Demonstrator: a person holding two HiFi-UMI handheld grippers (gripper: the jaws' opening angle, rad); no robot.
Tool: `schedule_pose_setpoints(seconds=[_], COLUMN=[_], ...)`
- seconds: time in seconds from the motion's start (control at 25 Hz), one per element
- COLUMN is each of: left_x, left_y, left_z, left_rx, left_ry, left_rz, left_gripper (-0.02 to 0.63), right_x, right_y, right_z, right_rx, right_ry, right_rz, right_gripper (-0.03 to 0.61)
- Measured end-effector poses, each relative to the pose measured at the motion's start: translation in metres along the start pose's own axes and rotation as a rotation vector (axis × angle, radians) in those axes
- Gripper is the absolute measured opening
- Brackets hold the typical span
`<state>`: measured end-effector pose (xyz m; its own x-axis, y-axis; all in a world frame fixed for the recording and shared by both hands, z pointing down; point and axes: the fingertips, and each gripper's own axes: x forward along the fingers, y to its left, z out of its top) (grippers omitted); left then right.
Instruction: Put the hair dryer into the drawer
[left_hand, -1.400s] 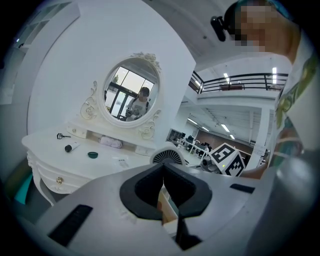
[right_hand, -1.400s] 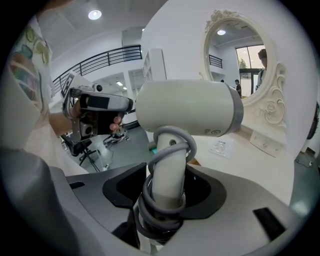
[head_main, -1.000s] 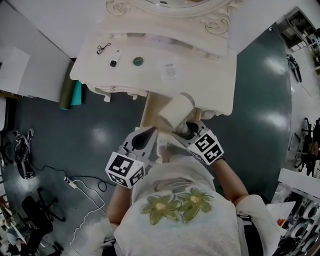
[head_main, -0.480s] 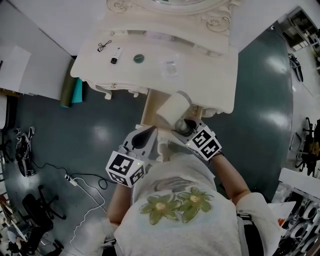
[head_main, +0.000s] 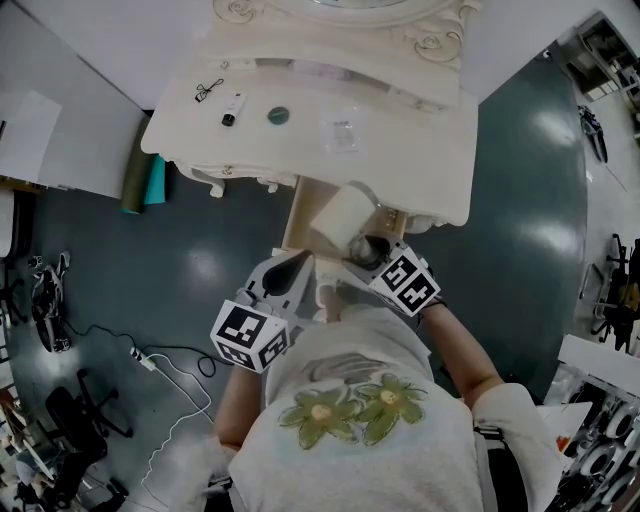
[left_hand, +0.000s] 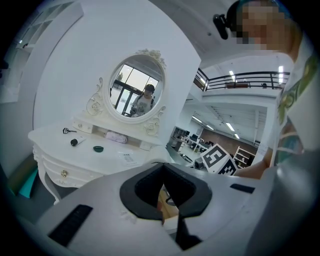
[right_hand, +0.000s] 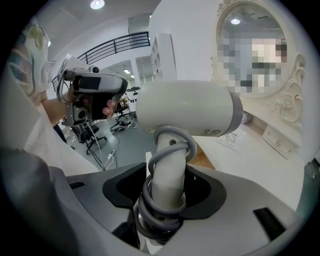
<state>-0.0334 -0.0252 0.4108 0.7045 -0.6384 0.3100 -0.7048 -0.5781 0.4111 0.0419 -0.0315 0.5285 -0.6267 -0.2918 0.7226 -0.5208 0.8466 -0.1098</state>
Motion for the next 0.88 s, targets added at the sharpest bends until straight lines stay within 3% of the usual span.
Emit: schedule_pose_setpoints(seconds=[0.88], left_x=[0.004], left_y=[0.013], left_z=[-0.001], left_rx=[-0.011], left_ry=[0.028], left_rz=[0.005], left_gripper=[0.011], right_x=[0.023], right_y=[-0.007], right_z=[-0.014], right_rx=[-0.002], right_ry=[0.054], right_rz=[0.017], right_gripper=[0.218])
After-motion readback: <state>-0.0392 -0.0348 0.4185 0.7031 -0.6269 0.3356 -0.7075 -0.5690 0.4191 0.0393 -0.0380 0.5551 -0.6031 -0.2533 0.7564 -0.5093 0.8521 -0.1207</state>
